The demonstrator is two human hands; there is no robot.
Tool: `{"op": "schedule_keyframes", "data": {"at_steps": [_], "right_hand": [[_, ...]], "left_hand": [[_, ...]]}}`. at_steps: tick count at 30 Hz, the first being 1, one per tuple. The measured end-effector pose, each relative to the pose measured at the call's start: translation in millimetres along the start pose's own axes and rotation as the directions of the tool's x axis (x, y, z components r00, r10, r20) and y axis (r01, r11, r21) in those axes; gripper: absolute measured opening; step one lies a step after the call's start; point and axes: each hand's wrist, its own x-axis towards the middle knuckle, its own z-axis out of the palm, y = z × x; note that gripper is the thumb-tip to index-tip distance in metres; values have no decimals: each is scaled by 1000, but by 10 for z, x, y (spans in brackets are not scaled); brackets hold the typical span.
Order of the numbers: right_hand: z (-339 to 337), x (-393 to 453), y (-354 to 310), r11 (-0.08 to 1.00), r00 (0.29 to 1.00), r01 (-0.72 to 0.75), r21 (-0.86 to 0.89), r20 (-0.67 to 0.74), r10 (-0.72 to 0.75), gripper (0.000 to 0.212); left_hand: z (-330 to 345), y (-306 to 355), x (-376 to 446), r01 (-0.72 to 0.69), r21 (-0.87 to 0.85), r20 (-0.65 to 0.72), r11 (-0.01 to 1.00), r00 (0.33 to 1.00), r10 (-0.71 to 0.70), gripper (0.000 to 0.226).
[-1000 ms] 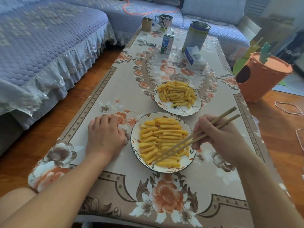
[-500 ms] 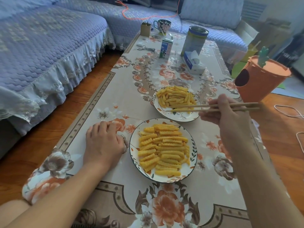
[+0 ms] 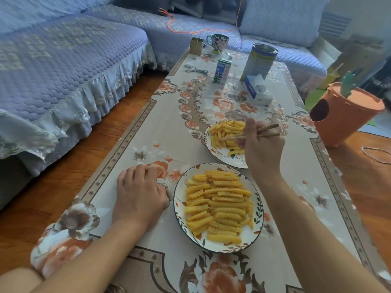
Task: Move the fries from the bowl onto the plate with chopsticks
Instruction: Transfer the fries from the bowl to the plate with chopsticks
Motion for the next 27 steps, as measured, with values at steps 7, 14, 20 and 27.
{"op": "schedule_keyframes", "data": {"at_steps": [7, 14, 20, 27], "right_hand": [[-43, -31, -75, 999, 998, -51, 5, -25, 51, 35], [-683, -202, -361, 927, 966, -244, 285, 155, 207, 42], [-1029, -507, -538, 941, 851, -263, 211, 510, 123, 42], [-1032, -633, -561, 989, 790, -137, 61, 609, 72, 36]], "left_hand": [[-29, 3, -6, -5, -11, 4, 1000, 1000, 5, 39], [-38, 13, -2, 2, -9, 7, 1000, 1000, -2, 41], [-46, 29, -17, 4, -12, 5, 1000, 1000, -4, 41], [-33, 14, -19, -4, -3, -3, 1000, 1000, 4, 40]]}}
